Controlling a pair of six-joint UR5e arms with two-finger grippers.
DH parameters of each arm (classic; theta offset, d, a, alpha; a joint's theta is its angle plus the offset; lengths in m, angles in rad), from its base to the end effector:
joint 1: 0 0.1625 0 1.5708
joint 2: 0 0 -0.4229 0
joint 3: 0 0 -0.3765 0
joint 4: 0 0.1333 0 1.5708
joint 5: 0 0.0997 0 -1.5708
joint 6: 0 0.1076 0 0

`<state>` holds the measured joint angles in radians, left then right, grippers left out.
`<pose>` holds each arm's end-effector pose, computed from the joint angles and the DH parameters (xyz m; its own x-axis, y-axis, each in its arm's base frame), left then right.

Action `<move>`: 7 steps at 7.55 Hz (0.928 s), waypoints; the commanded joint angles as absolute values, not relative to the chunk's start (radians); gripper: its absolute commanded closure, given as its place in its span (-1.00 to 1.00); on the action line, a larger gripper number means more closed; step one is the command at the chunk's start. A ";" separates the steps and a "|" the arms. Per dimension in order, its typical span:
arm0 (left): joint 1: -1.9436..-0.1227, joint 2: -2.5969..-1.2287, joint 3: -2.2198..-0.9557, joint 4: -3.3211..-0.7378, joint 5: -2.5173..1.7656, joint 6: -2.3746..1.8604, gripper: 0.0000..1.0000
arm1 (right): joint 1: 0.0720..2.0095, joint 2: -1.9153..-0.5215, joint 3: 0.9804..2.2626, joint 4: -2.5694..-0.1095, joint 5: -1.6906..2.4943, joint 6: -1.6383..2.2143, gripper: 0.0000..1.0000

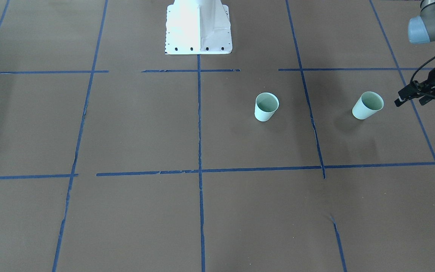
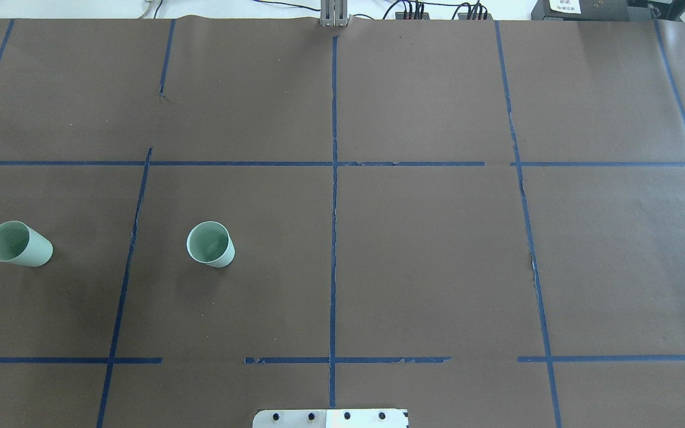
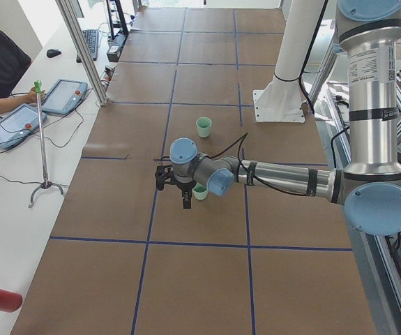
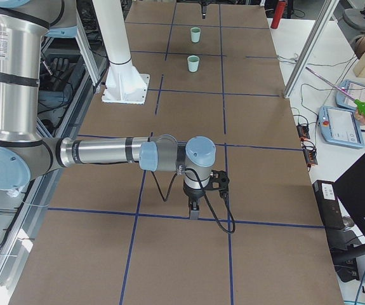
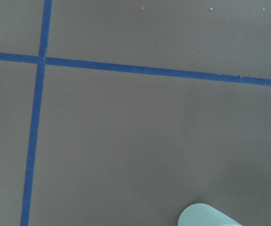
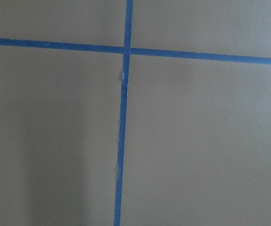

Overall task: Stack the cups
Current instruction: 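Reach the left gripper down to the outer pale green cup and grasp it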

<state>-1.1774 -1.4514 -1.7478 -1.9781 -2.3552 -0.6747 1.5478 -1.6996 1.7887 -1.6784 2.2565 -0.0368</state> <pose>0.1191 -0.4364 0.5841 0.6297 -0.0754 -0.7731 0.0650 0.9969 -0.0443 0.0555 -0.4202 0.6335 0.7727 -0.0429 0.6334 0.0515 0.9987 0.0048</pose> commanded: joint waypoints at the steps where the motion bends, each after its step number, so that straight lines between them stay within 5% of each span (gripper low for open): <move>1: -1.122 -1.451 -1.746 -1.980 -2.355 -0.690 -1.00 | 1.548 -1.700 1.789 -1.678 2.256 -0.037 -1.00; 7: -1.022 -1.453 -1.684 -2.100 -2.353 -0.755 -1.00 | 1.548 -1.700 1.789 -1.678 2.256 -0.037 -1.00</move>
<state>-1.0347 -1.4514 -1.6930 -2.0881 -2.3532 -0.7524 1.5478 -1.6996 1.7886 -1.6788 2.2565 -0.0368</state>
